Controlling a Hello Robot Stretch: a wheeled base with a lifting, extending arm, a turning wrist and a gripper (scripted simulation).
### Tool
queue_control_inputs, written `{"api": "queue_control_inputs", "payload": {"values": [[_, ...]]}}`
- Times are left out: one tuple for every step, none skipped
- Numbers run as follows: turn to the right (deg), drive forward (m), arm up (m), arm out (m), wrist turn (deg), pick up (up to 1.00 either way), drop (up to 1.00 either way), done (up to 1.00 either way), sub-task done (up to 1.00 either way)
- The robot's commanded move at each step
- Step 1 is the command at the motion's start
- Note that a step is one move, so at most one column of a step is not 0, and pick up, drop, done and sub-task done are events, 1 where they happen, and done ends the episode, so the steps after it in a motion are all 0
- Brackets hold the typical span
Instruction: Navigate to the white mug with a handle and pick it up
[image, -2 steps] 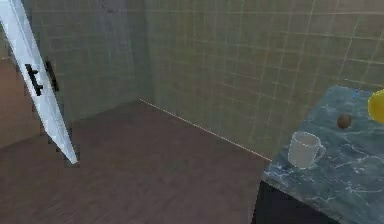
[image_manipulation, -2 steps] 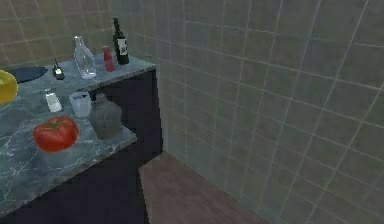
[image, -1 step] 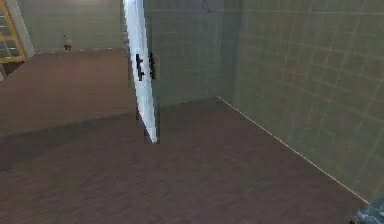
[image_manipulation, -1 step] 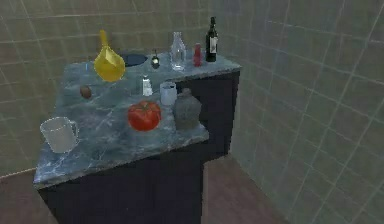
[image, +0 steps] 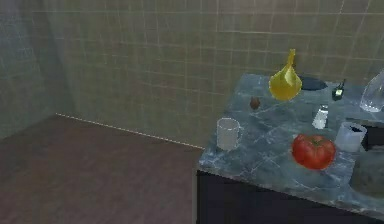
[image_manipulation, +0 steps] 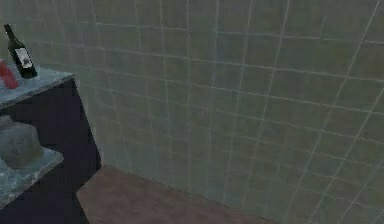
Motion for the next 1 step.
{"api": "queue_control_inputs", "payload": {"values": [[27.0,0.00,0.00,0.00,0.0,0.00,0.00,0.00,0.00]]}}
